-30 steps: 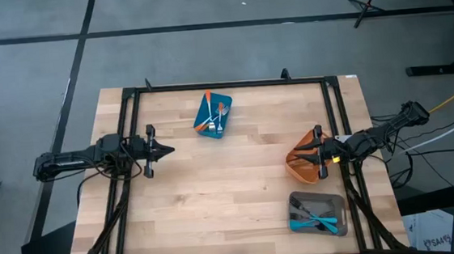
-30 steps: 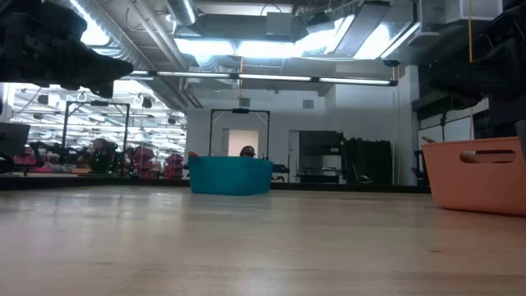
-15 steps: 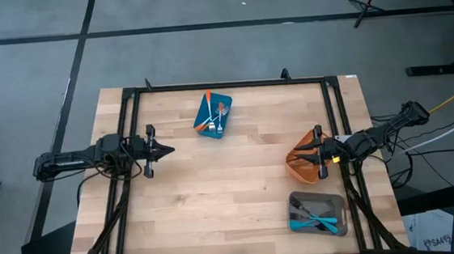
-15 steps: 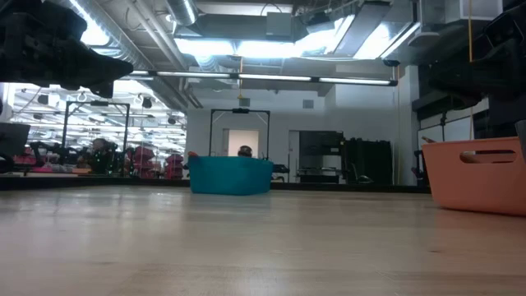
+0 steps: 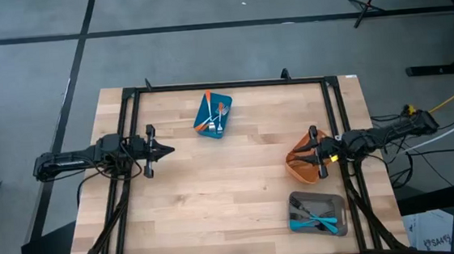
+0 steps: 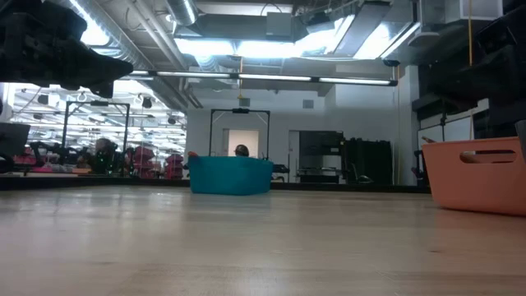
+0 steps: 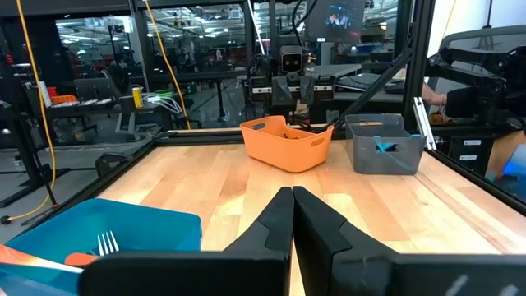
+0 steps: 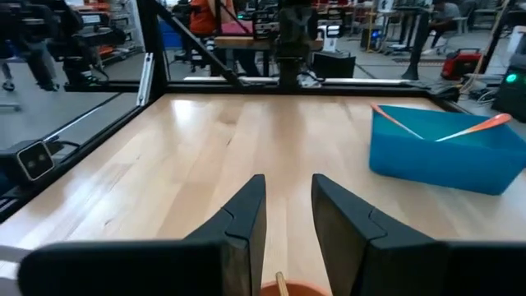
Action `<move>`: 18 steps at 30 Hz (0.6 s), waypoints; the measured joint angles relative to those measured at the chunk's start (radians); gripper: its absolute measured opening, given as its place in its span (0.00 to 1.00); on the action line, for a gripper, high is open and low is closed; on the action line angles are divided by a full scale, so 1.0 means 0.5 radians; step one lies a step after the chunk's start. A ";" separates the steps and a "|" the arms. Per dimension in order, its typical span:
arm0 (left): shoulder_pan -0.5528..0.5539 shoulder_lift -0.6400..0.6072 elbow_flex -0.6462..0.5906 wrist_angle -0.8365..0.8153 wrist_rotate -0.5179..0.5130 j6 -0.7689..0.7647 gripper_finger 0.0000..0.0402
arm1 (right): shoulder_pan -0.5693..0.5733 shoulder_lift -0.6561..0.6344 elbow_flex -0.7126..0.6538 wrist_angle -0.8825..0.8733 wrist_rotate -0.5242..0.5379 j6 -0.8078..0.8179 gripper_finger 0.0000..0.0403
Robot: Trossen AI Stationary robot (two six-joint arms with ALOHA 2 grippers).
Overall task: Sort silverware by color (type)
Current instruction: Return to Home Position
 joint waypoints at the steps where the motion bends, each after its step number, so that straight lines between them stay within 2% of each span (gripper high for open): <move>1: 0.000 -0.001 0.000 0.000 0.000 0.000 0.00 | -0.035 0.000 0.000 -0.004 -0.048 0.000 0.22; 10: 0.000 -0.001 0.000 -0.001 0.000 0.000 0.00 | -0.310 -0.006 -0.001 -0.003 -0.162 0.001 0.22; 18: 0.000 -0.001 0.000 -0.001 0.001 0.000 0.00 | -0.523 -0.035 -0.001 0.005 -0.463 -0.001 0.22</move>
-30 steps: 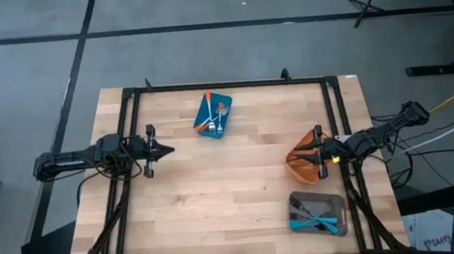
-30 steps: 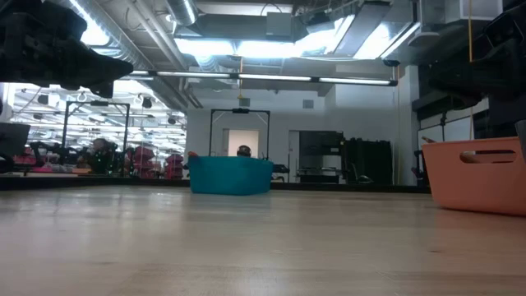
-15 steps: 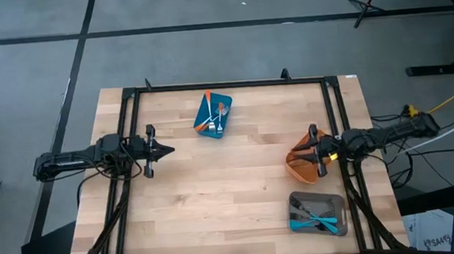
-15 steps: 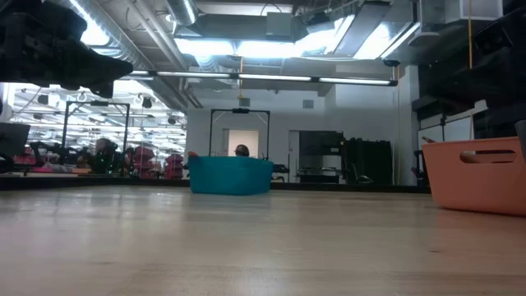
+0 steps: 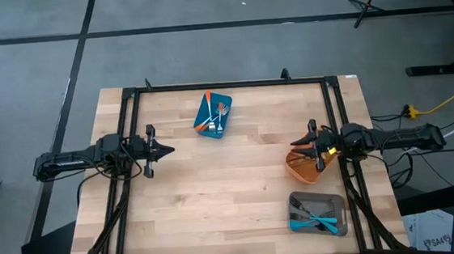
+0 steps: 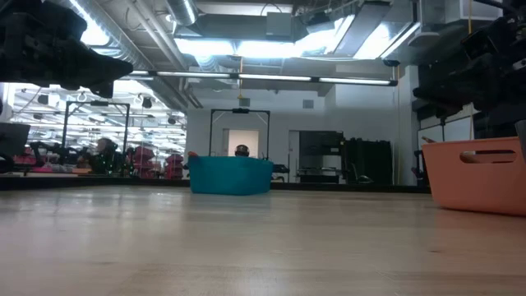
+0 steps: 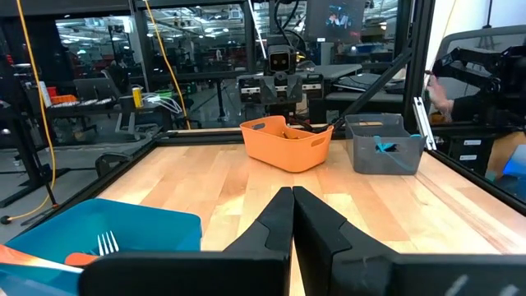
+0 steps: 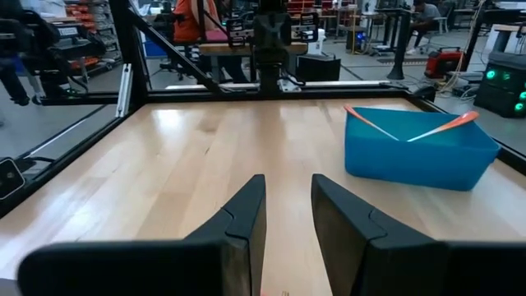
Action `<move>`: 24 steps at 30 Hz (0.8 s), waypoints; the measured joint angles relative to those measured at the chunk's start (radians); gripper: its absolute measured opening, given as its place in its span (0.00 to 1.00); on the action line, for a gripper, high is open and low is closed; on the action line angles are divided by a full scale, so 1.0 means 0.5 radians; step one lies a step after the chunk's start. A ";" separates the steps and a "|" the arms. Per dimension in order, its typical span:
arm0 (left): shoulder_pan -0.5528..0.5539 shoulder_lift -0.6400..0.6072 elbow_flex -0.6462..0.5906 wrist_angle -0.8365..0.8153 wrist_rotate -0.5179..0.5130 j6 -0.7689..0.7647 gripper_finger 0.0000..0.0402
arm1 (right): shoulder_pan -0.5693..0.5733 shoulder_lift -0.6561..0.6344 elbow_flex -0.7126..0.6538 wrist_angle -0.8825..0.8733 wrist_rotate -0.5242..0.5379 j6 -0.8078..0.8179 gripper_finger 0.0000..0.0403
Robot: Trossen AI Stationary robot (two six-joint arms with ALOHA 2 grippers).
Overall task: Sort silverware by color (type)
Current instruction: Return to Home Position
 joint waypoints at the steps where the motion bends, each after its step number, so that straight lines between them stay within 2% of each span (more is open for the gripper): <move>1: 0.000 0.000 0.000 0.000 -0.001 0.000 0.00 | -0.001 0.000 0.000 0.000 -0.007 0.001 0.22; 18: 0.000 0.000 0.001 0.000 -0.001 0.000 0.00 | 0.003 -0.004 0.000 -0.009 -0.010 0.000 0.22; 24: 0.000 0.001 0.002 0.000 -0.001 0.000 0.00 | 0.004 -0.169 0.000 -0.073 0.010 -0.002 0.22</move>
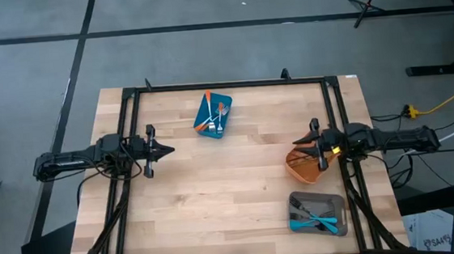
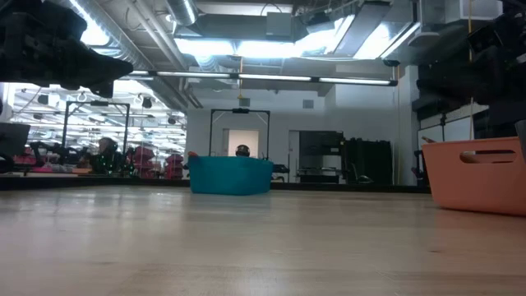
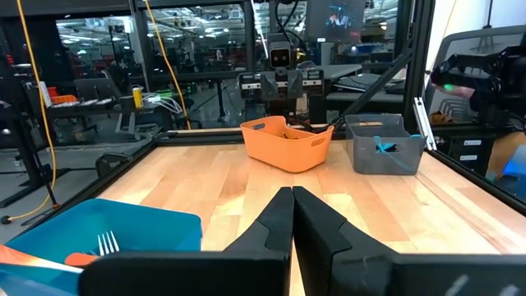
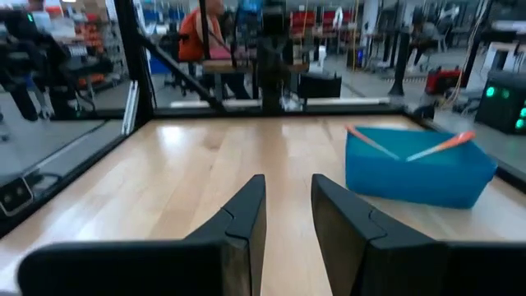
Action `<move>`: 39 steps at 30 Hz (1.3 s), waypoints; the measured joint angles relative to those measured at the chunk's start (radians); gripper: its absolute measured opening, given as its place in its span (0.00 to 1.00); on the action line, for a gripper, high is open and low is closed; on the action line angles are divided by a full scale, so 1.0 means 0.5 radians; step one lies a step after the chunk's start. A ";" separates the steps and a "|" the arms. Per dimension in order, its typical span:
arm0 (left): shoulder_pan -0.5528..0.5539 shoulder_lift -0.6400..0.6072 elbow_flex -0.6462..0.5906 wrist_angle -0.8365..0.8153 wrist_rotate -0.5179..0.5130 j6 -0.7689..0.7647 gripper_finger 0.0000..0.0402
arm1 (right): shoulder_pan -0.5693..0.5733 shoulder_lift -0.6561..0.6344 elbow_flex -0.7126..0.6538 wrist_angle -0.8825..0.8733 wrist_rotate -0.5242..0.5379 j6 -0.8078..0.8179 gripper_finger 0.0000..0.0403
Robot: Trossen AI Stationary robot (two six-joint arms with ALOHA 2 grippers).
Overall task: Sort silverware by color (type)
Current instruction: Return to Home Position
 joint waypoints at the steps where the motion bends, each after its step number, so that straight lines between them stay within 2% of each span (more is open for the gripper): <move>1: 0.000 0.000 0.000 0.000 0.000 0.000 0.00 | 0.000 -0.033 0.000 -0.002 0.008 0.000 0.22; 4: 0.000 0.000 0.000 0.000 0.000 0.000 0.00 | 0.000 -0.123 0.000 -0.003 0.013 0.000 0.22; 39: 0.000 0.000 0.000 -0.003 0.000 0.000 0.00 | 0.000 -0.106 0.001 -0.011 0.033 -0.001 0.22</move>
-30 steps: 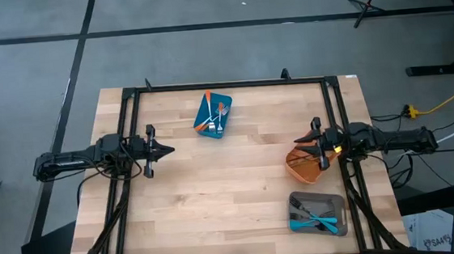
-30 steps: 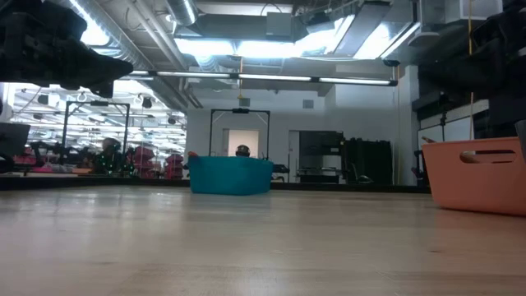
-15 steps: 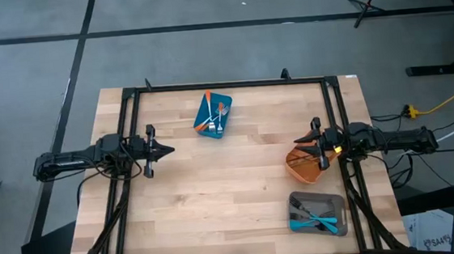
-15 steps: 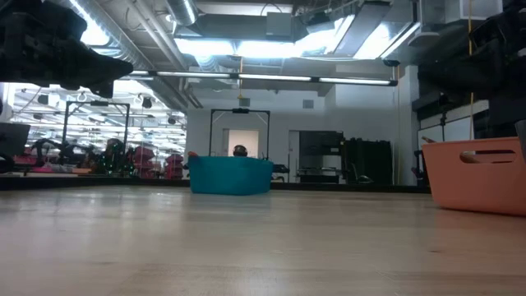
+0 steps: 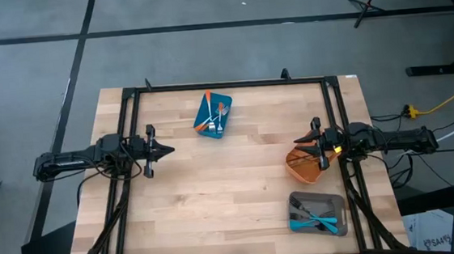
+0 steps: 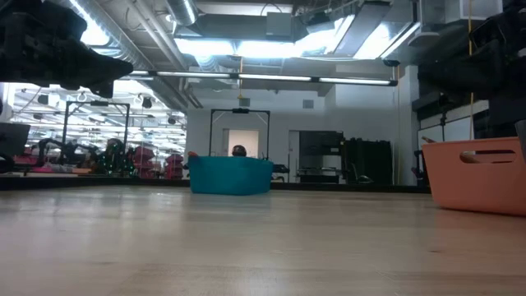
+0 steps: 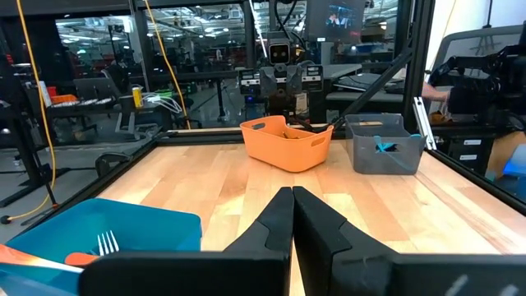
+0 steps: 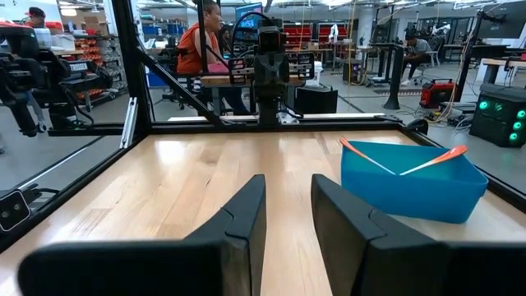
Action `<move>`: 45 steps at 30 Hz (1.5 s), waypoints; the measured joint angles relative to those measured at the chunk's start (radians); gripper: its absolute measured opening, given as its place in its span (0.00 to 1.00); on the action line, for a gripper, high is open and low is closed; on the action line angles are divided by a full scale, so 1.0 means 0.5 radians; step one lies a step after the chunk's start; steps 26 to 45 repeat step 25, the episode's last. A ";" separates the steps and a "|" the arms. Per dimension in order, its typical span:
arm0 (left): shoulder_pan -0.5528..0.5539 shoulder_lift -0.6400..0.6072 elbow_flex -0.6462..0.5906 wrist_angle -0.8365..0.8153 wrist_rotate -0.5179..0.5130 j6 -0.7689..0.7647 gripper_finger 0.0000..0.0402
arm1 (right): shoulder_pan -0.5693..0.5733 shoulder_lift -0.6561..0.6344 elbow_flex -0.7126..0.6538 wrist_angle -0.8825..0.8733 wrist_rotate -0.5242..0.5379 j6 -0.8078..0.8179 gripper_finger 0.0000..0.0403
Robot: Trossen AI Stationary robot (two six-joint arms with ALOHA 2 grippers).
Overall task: Sort silverware by color (type)
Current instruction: Return to Home Position
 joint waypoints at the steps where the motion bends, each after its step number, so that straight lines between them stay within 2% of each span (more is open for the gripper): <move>1: 0.000 -0.001 0.000 0.000 0.000 0.000 0.00 | 0.000 -0.001 0.000 0.000 0.000 0.000 0.22; 13: 0.000 0.000 0.000 -0.001 0.000 0.000 0.00 | 0.000 0.098 0.000 -0.002 0.000 0.000 0.22; 45: 0.000 0.000 0.000 -0.001 0.000 0.000 0.00 | 0.000 0.101 0.000 -0.002 0.001 0.000 0.22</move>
